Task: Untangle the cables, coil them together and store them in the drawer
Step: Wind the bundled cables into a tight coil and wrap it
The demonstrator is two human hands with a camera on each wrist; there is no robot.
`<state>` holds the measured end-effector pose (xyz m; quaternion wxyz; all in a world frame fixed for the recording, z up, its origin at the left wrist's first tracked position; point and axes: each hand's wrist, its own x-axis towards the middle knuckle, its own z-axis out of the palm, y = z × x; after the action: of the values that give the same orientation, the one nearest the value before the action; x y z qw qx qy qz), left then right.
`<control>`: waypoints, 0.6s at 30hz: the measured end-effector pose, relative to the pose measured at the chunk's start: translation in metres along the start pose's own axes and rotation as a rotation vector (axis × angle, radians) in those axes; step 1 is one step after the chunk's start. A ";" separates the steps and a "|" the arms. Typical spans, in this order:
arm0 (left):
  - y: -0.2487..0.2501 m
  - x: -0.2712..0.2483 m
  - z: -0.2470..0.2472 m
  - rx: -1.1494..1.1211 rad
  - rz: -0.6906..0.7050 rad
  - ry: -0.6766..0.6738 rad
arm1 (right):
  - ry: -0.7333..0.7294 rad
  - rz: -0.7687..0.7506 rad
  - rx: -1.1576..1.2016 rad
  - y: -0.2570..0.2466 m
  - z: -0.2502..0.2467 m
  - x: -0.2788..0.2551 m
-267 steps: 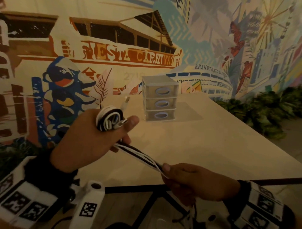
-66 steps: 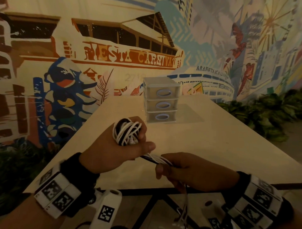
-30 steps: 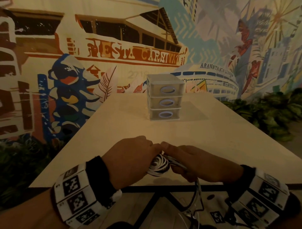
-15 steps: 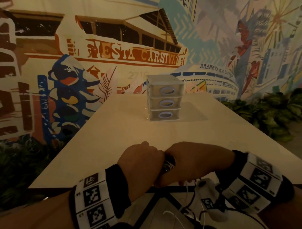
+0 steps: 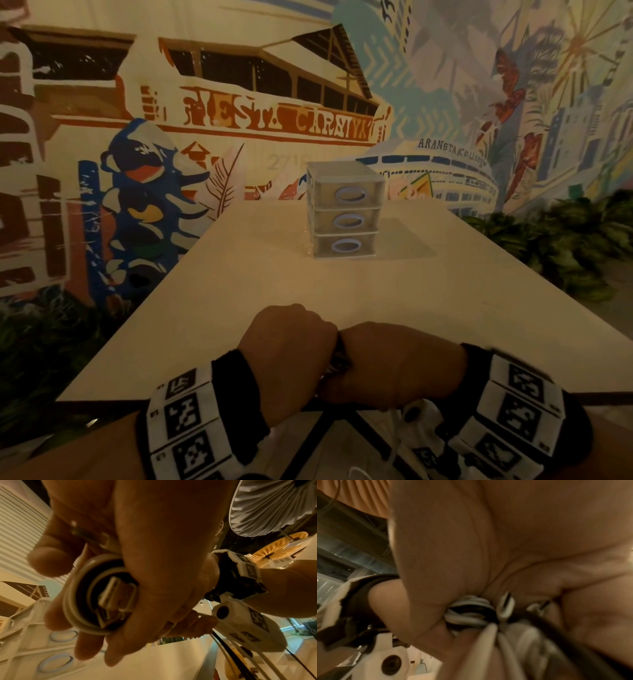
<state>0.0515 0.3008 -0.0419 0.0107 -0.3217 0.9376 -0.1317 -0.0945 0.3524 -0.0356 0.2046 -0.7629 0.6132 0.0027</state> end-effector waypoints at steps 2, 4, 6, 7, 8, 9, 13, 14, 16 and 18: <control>-0.009 0.001 0.001 -0.051 0.019 0.007 | 0.000 0.002 -0.003 0.000 -0.001 0.000; -0.011 0.002 0.004 -0.087 0.024 0.070 | 0.004 -0.005 -0.027 0.000 -0.001 0.001; -0.004 -0.001 -0.001 -0.058 0.057 0.087 | -0.019 0.008 -0.057 0.001 0.002 0.003; -0.002 -0.003 -0.002 -0.063 0.041 0.088 | -0.037 0.013 -0.068 0.002 0.003 0.003; -0.003 -0.005 -0.002 -0.062 0.030 0.094 | -0.048 0.015 -0.072 0.003 0.004 0.003; -0.005 -0.005 0.000 -0.100 0.035 0.101 | -0.047 0.014 -0.069 0.004 0.005 0.003; -0.012 -0.005 0.010 -0.166 0.071 0.200 | 0.004 -0.013 -0.060 0.007 0.001 -0.004; -0.013 -0.006 0.005 -0.184 0.070 0.229 | 0.030 -0.017 -0.043 0.008 -0.001 -0.005; -0.018 -0.008 -0.002 -0.210 0.053 0.279 | 0.090 -0.030 0.034 0.013 -0.007 -0.008; -0.024 -0.011 -0.009 -0.284 0.046 0.343 | 0.124 -0.065 0.124 0.020 -0.013 -0.012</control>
<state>0.0738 0.2909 -0.0281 -0.1915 -0.2713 0.9419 -0.0508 -0.1191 0.3564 -0.0267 0.2129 -0.7669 0.5988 -0.0892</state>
